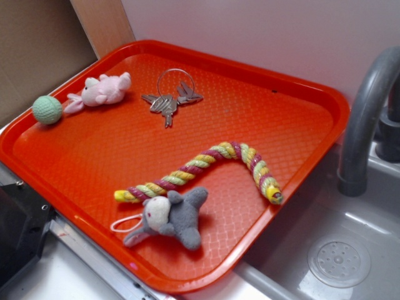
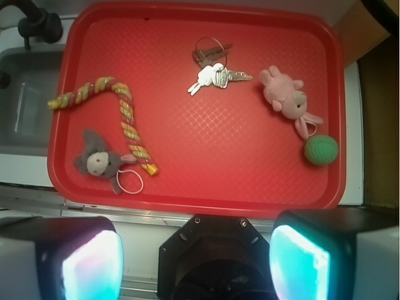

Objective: Grab the multicolored rope.

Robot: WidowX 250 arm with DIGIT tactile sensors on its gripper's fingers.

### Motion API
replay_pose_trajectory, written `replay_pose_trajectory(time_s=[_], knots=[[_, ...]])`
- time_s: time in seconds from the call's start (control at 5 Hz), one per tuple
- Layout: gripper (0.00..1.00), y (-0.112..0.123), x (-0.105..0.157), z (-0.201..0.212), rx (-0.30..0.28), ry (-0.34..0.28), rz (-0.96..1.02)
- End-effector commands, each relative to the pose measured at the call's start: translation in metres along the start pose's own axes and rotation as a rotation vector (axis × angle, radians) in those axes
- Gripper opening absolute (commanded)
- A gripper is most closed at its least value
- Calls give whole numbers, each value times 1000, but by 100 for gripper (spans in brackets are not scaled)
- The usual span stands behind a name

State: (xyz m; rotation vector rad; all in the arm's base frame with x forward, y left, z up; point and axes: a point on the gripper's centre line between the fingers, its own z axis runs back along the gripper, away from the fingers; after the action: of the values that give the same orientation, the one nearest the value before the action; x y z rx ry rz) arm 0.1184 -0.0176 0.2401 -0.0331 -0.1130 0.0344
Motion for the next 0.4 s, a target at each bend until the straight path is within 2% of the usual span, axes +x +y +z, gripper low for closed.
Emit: replay_pose_trajectory(time_s=[0.0, 0.2], knots=[[100, -37, 40, -25, -84, -92, -102], [100, -65, 59, -55, -108, -100, -166]])
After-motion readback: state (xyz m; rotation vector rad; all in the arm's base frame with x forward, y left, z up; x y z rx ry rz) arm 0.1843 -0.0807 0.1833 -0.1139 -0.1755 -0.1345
